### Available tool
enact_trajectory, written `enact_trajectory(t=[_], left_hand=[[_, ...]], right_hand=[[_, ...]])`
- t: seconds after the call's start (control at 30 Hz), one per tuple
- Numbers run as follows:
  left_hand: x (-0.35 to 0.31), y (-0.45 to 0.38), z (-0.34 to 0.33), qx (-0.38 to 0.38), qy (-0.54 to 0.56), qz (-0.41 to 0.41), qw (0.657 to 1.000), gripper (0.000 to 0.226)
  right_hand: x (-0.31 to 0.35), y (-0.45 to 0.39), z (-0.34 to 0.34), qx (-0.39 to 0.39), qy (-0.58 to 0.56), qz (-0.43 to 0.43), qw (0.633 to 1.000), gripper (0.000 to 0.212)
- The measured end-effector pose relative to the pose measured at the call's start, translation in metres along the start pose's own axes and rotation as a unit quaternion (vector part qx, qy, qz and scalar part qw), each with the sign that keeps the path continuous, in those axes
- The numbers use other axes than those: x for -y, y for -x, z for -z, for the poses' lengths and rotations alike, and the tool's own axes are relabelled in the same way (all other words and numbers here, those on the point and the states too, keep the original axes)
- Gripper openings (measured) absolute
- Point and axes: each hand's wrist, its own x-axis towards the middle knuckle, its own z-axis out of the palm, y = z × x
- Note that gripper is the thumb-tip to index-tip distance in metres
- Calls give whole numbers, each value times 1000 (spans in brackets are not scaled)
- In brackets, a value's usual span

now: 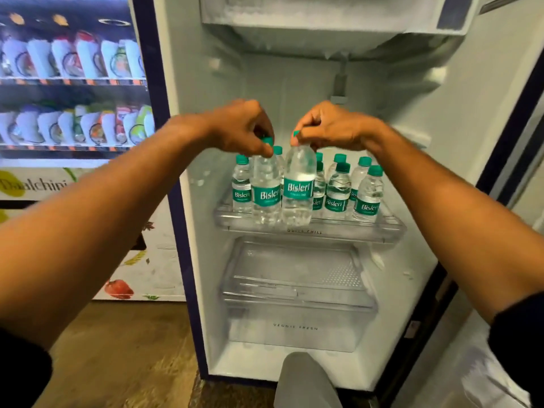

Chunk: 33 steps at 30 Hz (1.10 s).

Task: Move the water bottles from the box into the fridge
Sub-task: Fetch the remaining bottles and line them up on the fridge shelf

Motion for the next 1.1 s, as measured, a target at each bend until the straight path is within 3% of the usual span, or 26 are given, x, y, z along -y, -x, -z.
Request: enact_trajectory(t=[0.17, 0.4, 0.73, 0.87, 1.1], left_hand=[[-8, -41, 24, -34, -9, -3, 999, 25], [-14, -87, 39, -80, 6, 26, 996, 30], [10, -150, 2, -179, -19, 80, 980, 39], [17, -168, -19, -200, -7, 96, 975, 39], [29, -178, -59, -172, -9, 128, 977, 41]], right_hand=[[14, -8, 45, -79, 56, 14, 995, 22], [5, -21, 79, -156, 126, 44, 979, 15], [-40, -64, 91, -319, 197, 42, 926, 21], [-59, -77, 87, -329, 159, 39, 930, 26], [-100, -91, 58, -264, 190, -38, 945, 34]])
